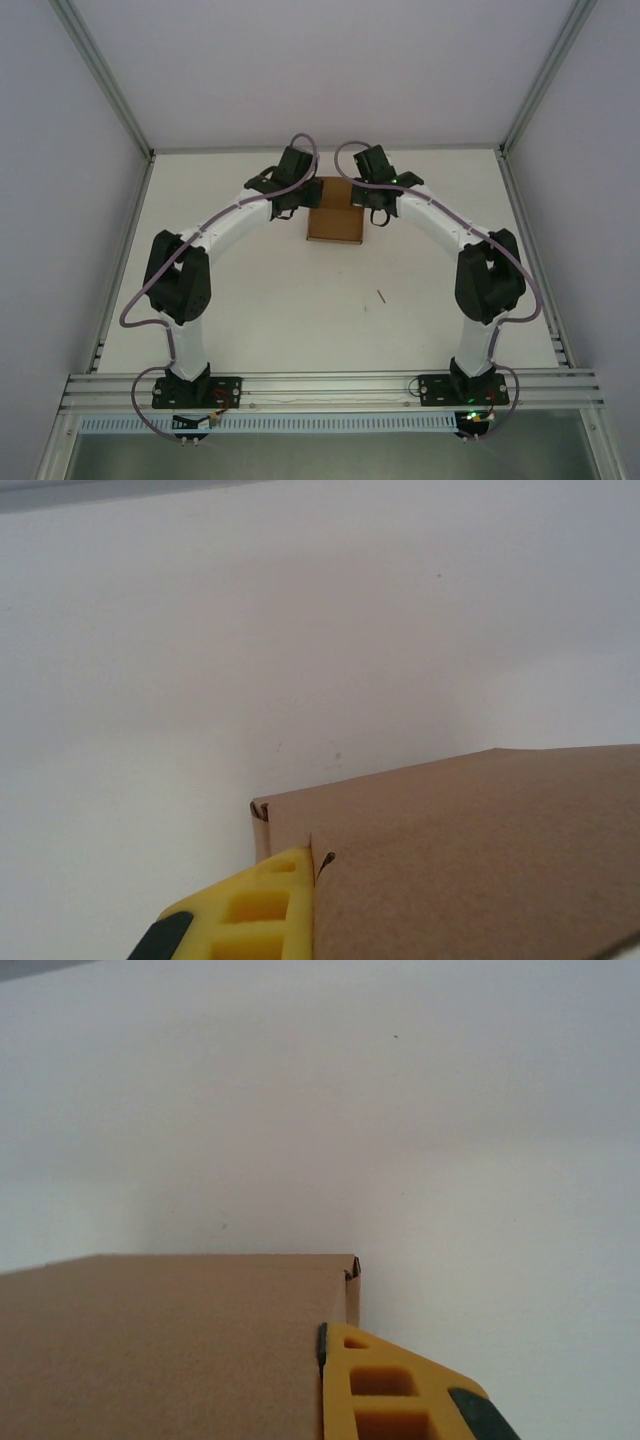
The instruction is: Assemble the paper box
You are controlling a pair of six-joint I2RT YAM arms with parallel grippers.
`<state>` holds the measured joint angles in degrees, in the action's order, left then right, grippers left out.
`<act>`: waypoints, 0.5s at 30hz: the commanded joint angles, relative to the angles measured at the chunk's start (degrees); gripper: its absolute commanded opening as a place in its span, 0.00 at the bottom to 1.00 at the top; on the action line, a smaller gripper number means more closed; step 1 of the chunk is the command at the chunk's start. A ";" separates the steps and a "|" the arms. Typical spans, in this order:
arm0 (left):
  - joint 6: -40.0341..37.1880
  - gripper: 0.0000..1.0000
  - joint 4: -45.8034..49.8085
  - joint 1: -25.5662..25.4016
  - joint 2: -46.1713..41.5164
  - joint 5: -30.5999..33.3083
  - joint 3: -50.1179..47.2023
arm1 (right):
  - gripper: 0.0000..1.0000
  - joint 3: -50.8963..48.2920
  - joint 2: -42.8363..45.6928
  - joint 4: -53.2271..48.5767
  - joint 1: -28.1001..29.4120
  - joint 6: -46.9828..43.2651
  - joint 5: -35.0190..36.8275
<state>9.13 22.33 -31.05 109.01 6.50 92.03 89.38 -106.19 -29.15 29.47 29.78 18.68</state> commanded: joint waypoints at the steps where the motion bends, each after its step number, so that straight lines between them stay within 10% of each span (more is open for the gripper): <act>1: 4.58 0.00 1.67 -1.37 2.23 6.18 1.13 | 0.01 2.55 -2.49 3.86 0.17 7.35 1.40; 15: 11.24 0.00 3.17 -1.82 4.67 3.81 -0.22 | 0.01 0.00 -5.08 3.88 2.10 8.63 4.17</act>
<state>16.84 22.35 -32.25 112.16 11.55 91.44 89.78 -110.48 -28.03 31.29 35.35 21.80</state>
